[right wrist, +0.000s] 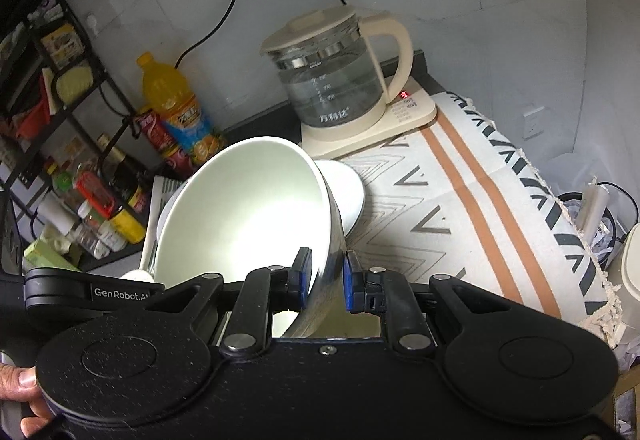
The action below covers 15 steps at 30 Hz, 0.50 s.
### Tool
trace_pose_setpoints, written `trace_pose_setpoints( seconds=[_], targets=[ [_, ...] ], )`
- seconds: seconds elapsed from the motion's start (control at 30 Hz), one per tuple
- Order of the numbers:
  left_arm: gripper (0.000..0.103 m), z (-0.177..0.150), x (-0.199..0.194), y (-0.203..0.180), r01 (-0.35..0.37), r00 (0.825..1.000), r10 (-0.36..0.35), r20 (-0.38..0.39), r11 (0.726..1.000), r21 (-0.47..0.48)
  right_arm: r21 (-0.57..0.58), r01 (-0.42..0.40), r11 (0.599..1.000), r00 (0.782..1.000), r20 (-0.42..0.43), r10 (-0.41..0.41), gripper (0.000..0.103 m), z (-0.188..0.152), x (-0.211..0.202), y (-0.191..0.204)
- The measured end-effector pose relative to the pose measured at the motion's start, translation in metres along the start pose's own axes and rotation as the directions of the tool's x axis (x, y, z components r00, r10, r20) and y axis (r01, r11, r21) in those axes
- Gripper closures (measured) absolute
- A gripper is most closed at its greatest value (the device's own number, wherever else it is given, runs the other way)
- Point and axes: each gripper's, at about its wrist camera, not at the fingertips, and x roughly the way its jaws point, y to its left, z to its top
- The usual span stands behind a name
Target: Organize plates and bowls
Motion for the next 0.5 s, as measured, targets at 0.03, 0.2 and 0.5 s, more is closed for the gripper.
trace_pose_setpoints(
  seconds=[0.03,0.2,0.5],
  targets=[
    [0.092,-0.002,0.001,0.002,-0.002,1.0,0.002,-0.004,1.0,-0.002,-0.005,-0.002,1.0,1.0,-0.007,0.002,0.087,-0.002,0.001,0.0],
    [0.091,-0.015,0.005,0.011,-0.004,0.999,0.003,-0.044,1.0,-0.021,-0.018,-0.01,1.0,0.999,-0.04,0.009,0.087,-0.01,0.004,0.0],
    [0.091,-0.022,0.02,0.005,-0.004,0.994,0.004,-0.109,1.0,0.002,0.001,0.021,1.0,0.998,-0.052,-0.021,0.088,-0.019,0.003,-0.01]
  ],
)
